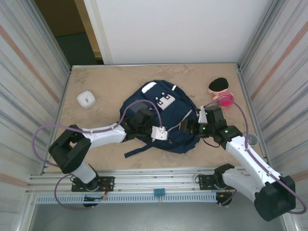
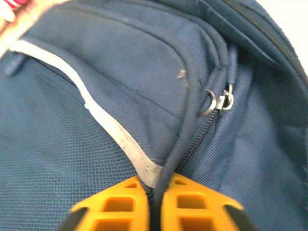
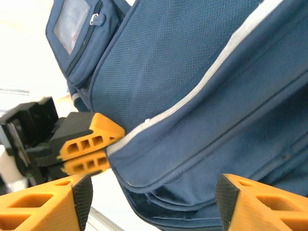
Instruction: Pack the student bag
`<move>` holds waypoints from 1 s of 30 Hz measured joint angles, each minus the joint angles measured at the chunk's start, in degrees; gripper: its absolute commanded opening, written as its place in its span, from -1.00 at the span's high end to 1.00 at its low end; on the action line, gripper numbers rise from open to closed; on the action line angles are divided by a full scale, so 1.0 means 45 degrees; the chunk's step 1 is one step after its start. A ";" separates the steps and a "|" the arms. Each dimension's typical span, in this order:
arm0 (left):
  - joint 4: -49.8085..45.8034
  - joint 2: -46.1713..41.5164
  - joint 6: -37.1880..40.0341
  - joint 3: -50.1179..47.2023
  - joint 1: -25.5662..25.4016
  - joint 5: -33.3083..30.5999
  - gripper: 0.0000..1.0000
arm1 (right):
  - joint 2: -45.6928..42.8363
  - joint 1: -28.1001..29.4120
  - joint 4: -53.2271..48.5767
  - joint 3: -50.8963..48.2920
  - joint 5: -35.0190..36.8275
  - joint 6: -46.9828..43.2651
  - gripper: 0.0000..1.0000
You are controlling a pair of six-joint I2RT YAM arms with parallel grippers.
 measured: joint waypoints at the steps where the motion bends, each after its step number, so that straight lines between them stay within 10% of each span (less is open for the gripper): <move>1: 0.0180 -0.0141 -0.0437 -0.0005 0.0087 0.0189 1.00 | -0.0199 0.0112 -0.0228 0.0044 0.0204 -0.0160 -0.36; 16: 0.1851 -0.1248 -0.4896 -0.0656 0.1263 0.2064 1.00 | -0.1617 0.5202 -0.2064 0.0879 0.4313 -0.0335 -0.31; 30: 0.1928 -0.1253 -0.5357 -0.0699 0.1375 0.2623 1.00 | 0.1122 0.5391 -0.0413 0.1025 0.5824 -0.2433 -0.12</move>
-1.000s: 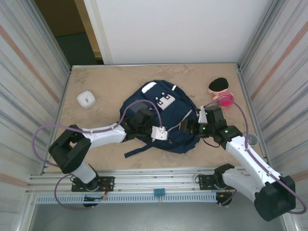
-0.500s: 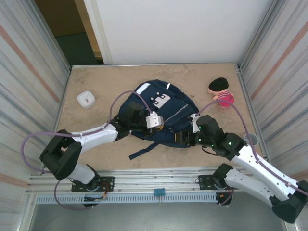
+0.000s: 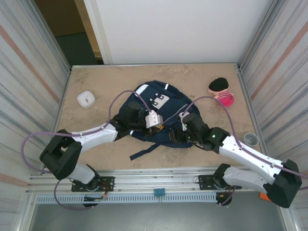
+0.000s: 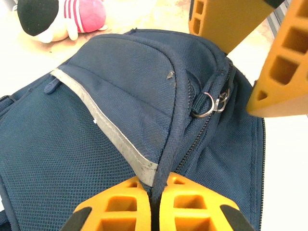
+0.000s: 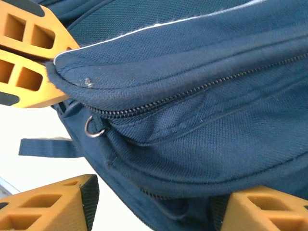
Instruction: Pack the student bag
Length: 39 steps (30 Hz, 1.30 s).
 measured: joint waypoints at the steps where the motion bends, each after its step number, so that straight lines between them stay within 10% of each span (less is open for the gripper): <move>1: 0.0000 0.0000 -0.0015 0.0000 0.0015 0.0005 1.00 | 0.0146 -0.0078 0.0053 0.0039 -0.0053 -0.0087 -0.09; 16: 0.0058 -0.0189 -0.0087 0.0000 0.0223 -0.0563 1.00 | -0.0476 -0.0641 -0.0597 0.0291 -0.0549 -0.0738 0.98; 39: -0.1209 -0.0840 0.0928 -0.0219 0.0554 -0.0393 1.00 | -0.0719 -0.2671 -0.1496 0.0578 -0.2861 -0.1554 0.97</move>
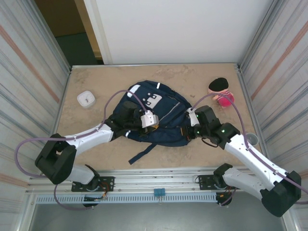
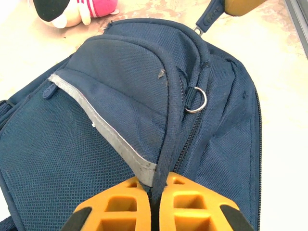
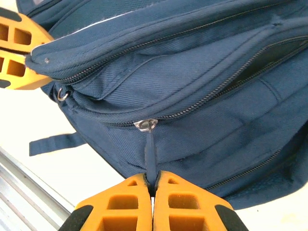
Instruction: Pack the student bag
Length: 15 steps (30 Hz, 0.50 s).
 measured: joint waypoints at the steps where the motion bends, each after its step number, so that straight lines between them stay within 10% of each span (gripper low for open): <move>1: -0.0005 -0.0005 0.0000 0.0000 0.0034 0.0049 1.00 | 0.0092 0.0049 0.0058 0.0000 -0.0005 -0.0073 0.94; 15: -0.0257 -0.0155 0.0053 -0.0068 0.0121 0.0287 1.00 | 0.1909 0.0039 0.0991 0.0000 -0.0209 -0.0476 0.65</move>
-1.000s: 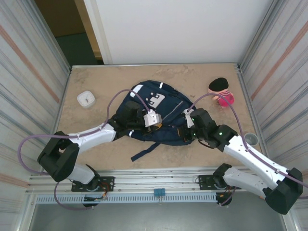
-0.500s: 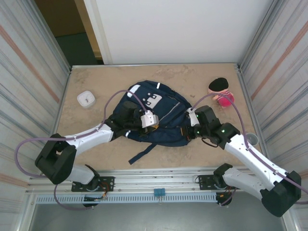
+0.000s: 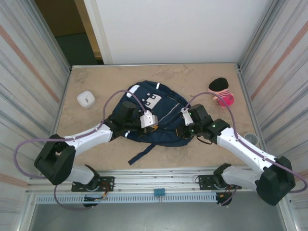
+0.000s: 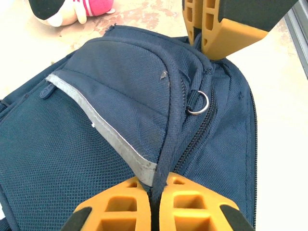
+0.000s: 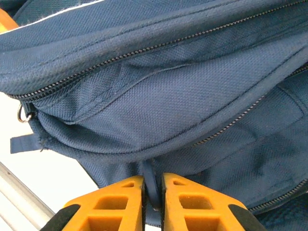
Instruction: Pack the student bag
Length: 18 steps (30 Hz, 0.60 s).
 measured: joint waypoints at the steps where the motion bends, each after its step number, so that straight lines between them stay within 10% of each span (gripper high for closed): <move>1: -0.0053 -0.0034 0.0000 0.0000 0.0015 0.0000 1.00 | 0.0068 -0.0039 0.0087 0.0000 -0.0073 -0.0005 0.64; 9: -0.0374 -0.0432 0.0019 -0.0136 0.0044 -0.0010 1.00 | 0.0661 -0.0117 0.0549 0.0000 -0.0457 -0.0039 0.54; 13: -0.0413 -0.0539 0.0044 -0.0160 0.0044 -0.0063 1.00 | 0.0670 -0.0102 0.0651 0.0000 -0.0661 -0.0233 0.95; 18: -0.0141 -0.0695 0.0039 -0.0476 0.0107 -0.0117 1.00 | 0.0296 -0.0510 0.0646 -0.0015 -0.0539 -0.0219 1.00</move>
